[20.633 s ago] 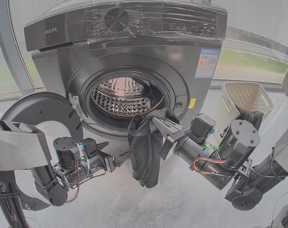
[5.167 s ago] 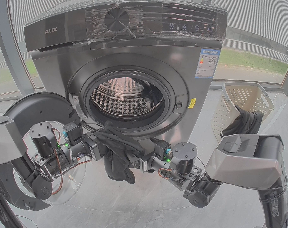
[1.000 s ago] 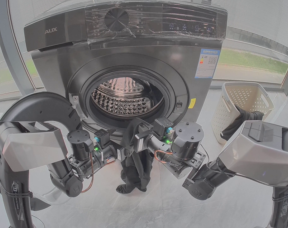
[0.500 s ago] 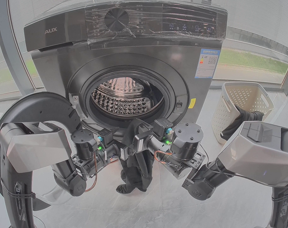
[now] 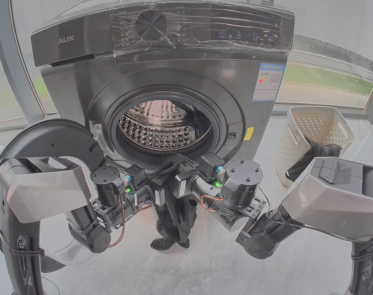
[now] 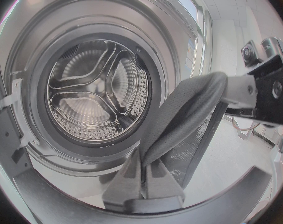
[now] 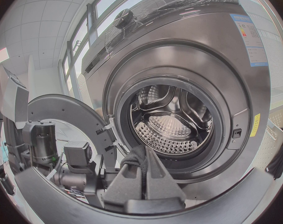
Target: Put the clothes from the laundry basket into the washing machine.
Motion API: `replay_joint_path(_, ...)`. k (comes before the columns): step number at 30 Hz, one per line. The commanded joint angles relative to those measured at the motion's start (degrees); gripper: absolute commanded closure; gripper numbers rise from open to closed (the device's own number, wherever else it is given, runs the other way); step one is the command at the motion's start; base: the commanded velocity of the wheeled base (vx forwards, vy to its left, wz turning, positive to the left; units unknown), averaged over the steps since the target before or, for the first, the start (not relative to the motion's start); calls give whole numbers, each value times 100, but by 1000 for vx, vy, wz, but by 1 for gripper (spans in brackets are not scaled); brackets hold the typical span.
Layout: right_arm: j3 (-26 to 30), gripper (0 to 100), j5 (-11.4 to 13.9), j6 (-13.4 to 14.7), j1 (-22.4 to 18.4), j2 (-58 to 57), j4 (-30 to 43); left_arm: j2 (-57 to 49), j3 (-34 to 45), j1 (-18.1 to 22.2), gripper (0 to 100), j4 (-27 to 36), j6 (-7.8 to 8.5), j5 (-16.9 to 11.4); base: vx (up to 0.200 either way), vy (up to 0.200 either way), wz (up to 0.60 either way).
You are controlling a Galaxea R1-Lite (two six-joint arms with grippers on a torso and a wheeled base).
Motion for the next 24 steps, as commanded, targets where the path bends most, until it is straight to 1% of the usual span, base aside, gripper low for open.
replay_joint_path(1,35,100,8,16,-31,31,-10,-601,340,13,100,-41,-14,-11,0,0,0)
replay_joint_path(6,175,100,16,69,-48,31,-107,-1190,745,92,100,-41,21,-11,0,0,0)
replay_joint_path(8,246,100,25,69,-57,22,-133,-1322,885,101,100,-41,30,-63,0,0,0)
replay_joint_path(9,281,0,25,78,-57,22,-133,-1375,947,92,100,-41,39,-107,0,0,0)
replay_joint_path(17,334,0,25,139,-162,14,-124,-1568,1035,83,100,-41,30,-213,0,0,0)
replay_joint_path(18,492,0,25,139,-233,-30,-124,-1647,1000,92,100,-41,13,-327,0,0,0)
replay_joint_path(19,589,0,34,139,-259,-48,-124,-1682,982,92,100,-41,4,-353,0,0,0)
replay_joint_path(24,1151,0,122,139,-426,-57,-195,-1805,982,110,100,-32,-31,-389,0,0,0)
